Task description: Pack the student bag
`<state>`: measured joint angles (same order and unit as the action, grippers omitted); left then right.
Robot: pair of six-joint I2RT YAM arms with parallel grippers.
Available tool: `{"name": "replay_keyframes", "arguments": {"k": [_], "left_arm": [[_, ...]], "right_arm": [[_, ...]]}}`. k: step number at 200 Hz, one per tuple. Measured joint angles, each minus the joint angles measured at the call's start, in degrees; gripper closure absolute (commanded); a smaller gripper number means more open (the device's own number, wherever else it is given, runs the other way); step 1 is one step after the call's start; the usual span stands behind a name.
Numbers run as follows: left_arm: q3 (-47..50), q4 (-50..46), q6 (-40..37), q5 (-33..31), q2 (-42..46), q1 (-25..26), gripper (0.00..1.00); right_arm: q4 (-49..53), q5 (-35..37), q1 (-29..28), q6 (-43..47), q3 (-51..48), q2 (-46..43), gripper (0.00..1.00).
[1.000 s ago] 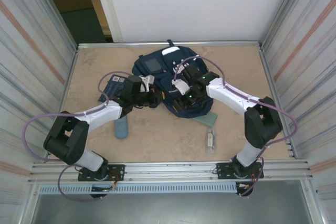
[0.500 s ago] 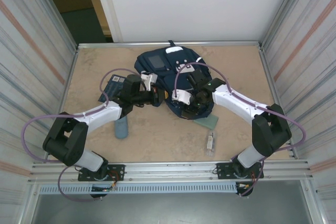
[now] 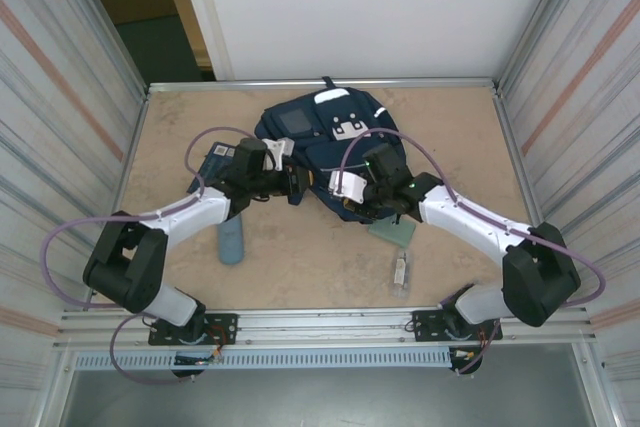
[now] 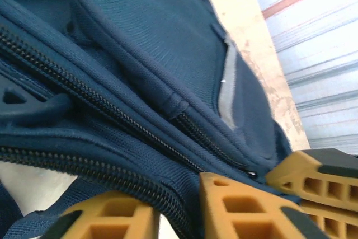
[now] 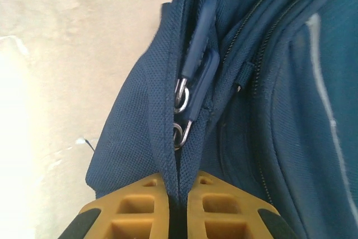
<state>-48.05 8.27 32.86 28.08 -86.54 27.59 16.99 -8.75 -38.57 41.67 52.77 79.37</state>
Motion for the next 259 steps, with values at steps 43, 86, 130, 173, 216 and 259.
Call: {"name": "replay_keyframes", "arguments": {"k": [43, 86, 130, 173, 216, 259], "left_arm": [[-1.6, -6.6, 0.4, -0.3, -3.1, -2.1, 0.73], [-1.6, -15.9, 1.2, -3.0, -2.7, -3.9, 0.68], [-0.7, -22.7, 1.9, -1.9, 1.9, -3.9, 0.66], [-0.7, -23.7, 2.8, 0.7, 3.2, -0.4, 0.65], [-0.7, -23.3, 4.0, 1.5, 3.2, 0.6, 0.65], [-1.5, -23.9, 4.0, 1.9, 2.7, 0.6, 0.62]], "right_arm": [[-6.8, 12.2, -9.0, -0.6, -2.4, 4.0, 0.67], [-0.2, 3.1, -11.2, -5.3, 0.7, 5.9, 0.55], [11.3, -1.5, -5.0, -2.0, 8.0, 5.7, 0.57], [15.0, 2.8, -2.8, 3.1, 9.3, 10.7, 0.58], [15.0, 5.8, -3.0, 5.4, 9.4, 15.8, 0.87], [15.7, 4.6, -2.9, 5.6, 9.8, 14.3, 0.98]]}}
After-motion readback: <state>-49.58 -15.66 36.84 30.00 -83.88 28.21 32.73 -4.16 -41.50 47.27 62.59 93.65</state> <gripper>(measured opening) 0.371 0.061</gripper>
